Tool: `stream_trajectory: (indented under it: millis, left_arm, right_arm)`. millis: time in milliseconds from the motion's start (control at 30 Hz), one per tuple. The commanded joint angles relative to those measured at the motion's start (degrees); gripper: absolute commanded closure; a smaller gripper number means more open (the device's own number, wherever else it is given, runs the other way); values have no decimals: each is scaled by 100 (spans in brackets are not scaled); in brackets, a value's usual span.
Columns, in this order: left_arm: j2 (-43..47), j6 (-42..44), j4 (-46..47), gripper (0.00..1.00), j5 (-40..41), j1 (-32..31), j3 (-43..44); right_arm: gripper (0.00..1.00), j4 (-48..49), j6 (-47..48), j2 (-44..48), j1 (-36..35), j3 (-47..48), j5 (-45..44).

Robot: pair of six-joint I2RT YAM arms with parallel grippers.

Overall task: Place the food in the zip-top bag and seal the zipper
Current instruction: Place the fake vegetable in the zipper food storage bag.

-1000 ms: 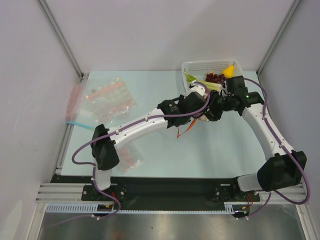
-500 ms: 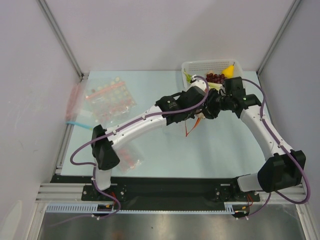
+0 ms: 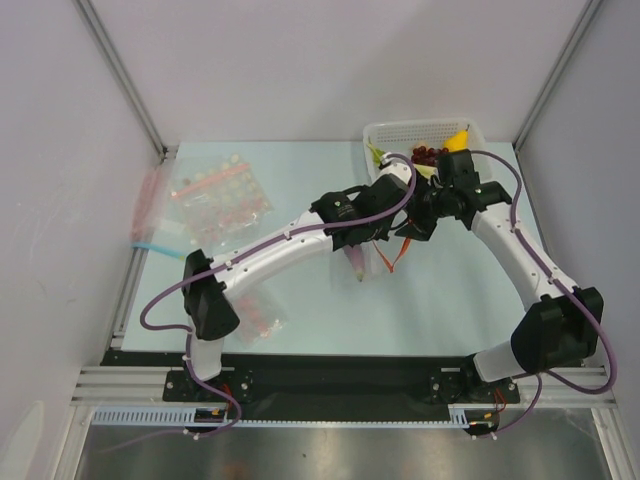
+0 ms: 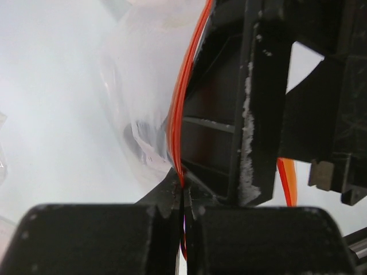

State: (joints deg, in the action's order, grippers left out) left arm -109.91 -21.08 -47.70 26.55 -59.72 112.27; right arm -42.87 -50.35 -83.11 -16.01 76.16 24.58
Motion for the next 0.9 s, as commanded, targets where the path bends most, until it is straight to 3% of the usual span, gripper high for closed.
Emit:
stream_trajectory:
  millis: [0,33,233,633,867]
  left_arm:
    - [180,-107,95,100,35,66,278]
    - [198,-107,60,100,44,101,287]
    - [250,-28,-81,100,35,303,322]
    - [242,42,-38,100,-255,330,173]
    - [242,52,-37,100,-422,330,181]
  right_arm:
    - [20,-256,507,286,45,303,-76]
    - [26,-274,604,330,80,303,-85]
    - [38,-669,1509,410,142,610,-480]
    - [40,-881,2310,577,-34,927,-1403]
    - [39,-416,2389,594,-174,962,-1464]
